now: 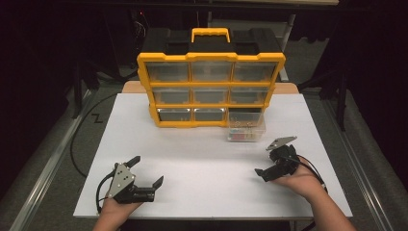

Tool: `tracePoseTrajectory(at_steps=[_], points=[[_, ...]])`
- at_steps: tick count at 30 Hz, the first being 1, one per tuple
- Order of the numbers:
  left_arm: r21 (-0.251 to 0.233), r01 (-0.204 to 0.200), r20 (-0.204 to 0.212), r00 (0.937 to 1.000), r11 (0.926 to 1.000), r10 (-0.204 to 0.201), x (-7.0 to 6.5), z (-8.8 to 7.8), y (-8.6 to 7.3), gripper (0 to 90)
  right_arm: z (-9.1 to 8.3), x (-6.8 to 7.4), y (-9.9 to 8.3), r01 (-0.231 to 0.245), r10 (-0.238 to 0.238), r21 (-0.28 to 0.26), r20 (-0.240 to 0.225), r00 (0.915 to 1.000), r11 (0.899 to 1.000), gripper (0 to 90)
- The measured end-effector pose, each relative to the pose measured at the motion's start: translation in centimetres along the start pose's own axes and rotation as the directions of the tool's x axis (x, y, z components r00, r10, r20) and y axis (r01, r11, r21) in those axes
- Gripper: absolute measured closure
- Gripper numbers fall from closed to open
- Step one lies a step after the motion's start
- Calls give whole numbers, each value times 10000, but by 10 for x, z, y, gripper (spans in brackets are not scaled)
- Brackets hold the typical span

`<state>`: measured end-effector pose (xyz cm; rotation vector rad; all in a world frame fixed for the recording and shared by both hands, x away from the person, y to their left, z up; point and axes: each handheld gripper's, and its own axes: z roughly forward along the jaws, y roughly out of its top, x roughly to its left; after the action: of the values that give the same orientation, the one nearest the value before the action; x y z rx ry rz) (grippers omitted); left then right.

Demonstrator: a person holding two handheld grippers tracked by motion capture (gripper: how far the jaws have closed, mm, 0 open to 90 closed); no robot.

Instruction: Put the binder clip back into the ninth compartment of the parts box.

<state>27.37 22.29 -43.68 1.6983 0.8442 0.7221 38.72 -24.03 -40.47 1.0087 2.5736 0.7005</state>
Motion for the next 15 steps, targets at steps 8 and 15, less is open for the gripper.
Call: tracePoseTrajectory(at_steps=[8,15], points=[[-27,149,-103,9998,9999,-149,2,-1,0,3,1,6,-18,-707,734,-1652,104,9972,9837,4],[99,198,-180,9996,9998,-196,2,1,-2,3,1,13,-32,-1334,1408,-3061,20,9900,9426,4]])
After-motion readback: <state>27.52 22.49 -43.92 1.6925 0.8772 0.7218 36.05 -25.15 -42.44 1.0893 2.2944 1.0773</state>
